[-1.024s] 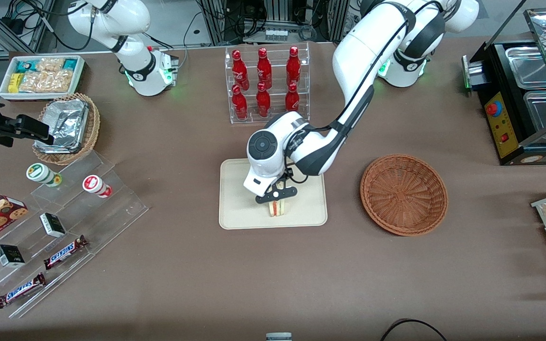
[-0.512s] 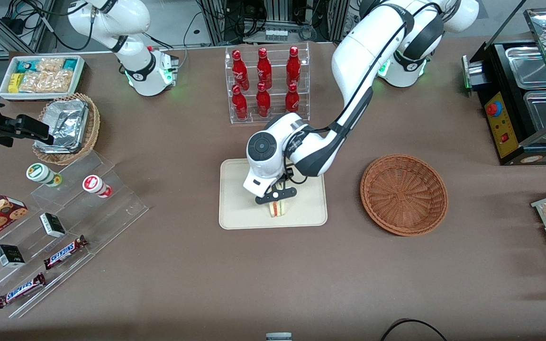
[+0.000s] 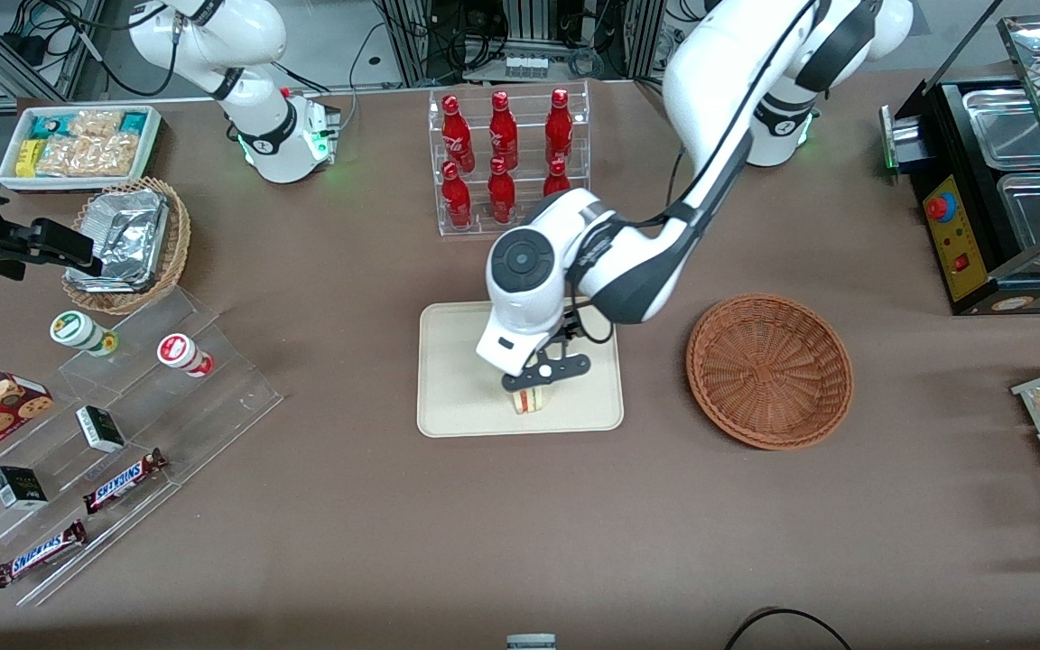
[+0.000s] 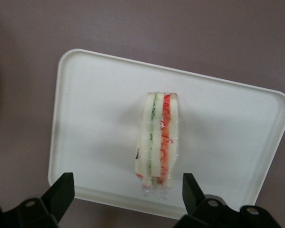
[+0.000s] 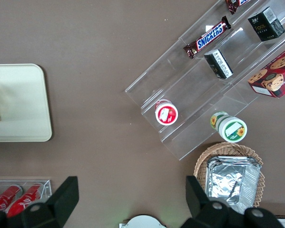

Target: Place sandwich from basket to tray

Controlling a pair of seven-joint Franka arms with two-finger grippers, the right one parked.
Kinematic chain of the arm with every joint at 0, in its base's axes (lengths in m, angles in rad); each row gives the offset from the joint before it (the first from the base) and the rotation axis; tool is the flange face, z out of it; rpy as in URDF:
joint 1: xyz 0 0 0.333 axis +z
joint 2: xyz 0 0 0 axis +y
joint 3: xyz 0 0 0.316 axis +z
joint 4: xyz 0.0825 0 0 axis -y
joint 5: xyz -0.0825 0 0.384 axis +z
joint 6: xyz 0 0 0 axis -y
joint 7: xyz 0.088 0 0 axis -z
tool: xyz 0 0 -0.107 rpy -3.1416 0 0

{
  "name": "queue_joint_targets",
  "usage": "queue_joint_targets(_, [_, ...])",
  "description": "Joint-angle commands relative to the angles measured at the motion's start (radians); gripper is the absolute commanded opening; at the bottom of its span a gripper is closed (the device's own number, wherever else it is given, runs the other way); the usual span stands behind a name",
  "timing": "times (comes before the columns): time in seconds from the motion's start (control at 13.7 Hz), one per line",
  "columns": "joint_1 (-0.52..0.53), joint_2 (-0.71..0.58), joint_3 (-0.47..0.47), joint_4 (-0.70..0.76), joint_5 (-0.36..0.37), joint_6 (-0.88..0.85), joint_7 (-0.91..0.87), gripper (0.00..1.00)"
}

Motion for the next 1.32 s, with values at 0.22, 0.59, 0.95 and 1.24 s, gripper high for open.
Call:
queue_joint_targets(0.22, [0.142,-0.125,0.002,-0.124,-0.008,-0.144,0.263,1.0])
queue_joint_targets(0.59, [0.294,-0.286,0.002,-0.318,-0.008,-0.122,0.491,1.0])
queue_joint_targets(0.95, [0.382,-0.414,0.001,-0.453,-0.017,-0.091,0.626,1.0])
queue_joint_targets(1.24, [0.483,-0.517,0.001,-0.512,-0.063,-0.123,0.804,1.0])
